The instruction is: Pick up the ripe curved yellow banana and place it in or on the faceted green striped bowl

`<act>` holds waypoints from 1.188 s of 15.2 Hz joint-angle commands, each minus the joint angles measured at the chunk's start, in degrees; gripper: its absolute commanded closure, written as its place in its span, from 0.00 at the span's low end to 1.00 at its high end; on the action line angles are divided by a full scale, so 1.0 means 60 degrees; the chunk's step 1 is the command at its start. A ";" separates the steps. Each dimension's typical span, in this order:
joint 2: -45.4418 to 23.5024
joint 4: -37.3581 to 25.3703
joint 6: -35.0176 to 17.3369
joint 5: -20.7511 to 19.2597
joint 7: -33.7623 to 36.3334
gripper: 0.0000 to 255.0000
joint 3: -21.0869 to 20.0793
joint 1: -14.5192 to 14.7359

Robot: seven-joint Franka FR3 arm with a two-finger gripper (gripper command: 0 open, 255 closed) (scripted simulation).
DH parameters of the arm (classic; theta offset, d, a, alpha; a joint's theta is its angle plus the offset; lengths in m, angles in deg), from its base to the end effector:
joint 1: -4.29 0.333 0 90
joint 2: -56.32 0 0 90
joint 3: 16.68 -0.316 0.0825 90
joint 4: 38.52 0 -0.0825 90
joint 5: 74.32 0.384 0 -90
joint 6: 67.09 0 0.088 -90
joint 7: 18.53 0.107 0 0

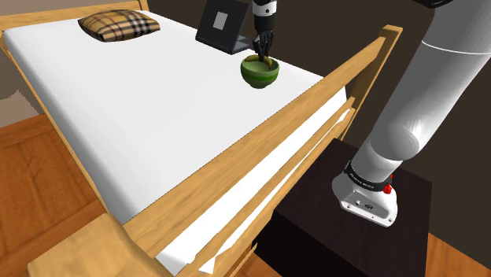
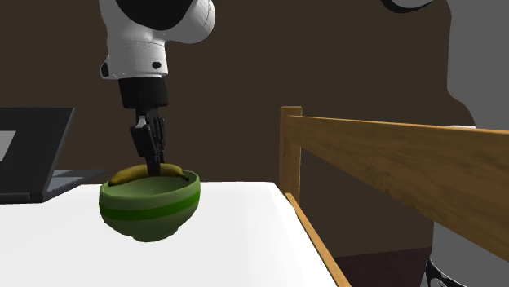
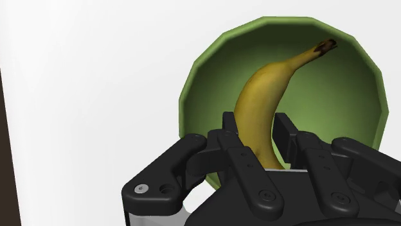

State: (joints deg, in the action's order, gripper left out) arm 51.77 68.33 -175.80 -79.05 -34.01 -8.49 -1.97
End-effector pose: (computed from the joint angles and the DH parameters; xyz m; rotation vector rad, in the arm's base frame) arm 0.5585 -0.1483 0.4679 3.0651 0.0712 -0.1038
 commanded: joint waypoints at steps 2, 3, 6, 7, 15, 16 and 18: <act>-0.0004 0.0022 -0.0032 0.0000 0.0004 1.00 -0.0001 0.0001; -0.0004 0.0022 -0.0032 0.0000 0.0004 1.00 -0.0001 0.0001; -0.0004 0.0022 -0.0032 0.0000 0.0004 1.00 -0.0001 0.0001; -0.0004 0.0022 -0.0032 0.0000 0.0004 0.00 -0.0001 0.0001; 0.0078 -0.0839 0.0914 0.0011 -0.0004 0.00 -0.0032 0.0039; 0.0080 -0.1088 0.1166 0.0016 -0.0008 0.00 -0.0039 0.0049; 0.0082 -0.1087 0.1166 0.0016 -0.0007 0.00 -0.0039 0.0049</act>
State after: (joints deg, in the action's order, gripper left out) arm 52.16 62.12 -169.26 -78.95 -33.99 -8.75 -1.65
